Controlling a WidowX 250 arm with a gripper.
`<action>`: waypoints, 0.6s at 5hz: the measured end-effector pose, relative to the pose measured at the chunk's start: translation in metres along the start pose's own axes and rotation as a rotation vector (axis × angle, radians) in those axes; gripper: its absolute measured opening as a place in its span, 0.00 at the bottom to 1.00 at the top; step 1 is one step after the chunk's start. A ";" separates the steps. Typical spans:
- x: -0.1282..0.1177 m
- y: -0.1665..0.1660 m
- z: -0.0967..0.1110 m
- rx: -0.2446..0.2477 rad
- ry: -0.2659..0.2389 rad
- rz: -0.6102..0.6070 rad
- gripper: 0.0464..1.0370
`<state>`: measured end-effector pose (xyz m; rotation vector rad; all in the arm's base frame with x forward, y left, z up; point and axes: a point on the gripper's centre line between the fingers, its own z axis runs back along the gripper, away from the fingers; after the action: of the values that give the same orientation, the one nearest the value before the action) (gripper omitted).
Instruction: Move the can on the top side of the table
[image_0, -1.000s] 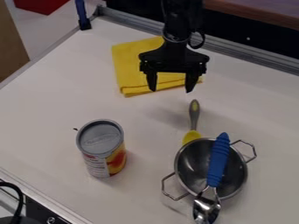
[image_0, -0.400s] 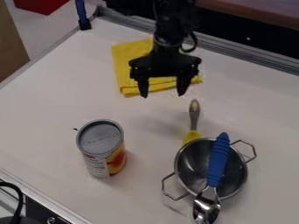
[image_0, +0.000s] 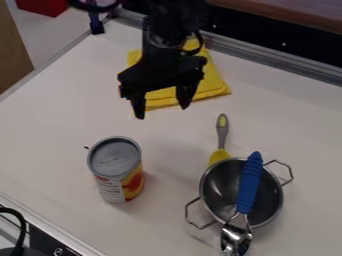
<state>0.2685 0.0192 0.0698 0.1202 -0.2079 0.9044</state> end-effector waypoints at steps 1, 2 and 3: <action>-0.025 0.034 -0.003 0.051 0.035 0.010 0.96; -0.036 0.058 -0.005 0.039 0.083 -0.045 0.96; -0.051 0.078 -0.004 0.041 0.137 -0.054 0.96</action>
<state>0.1768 0.0286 0.0550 0.1014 -0.0582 0.8595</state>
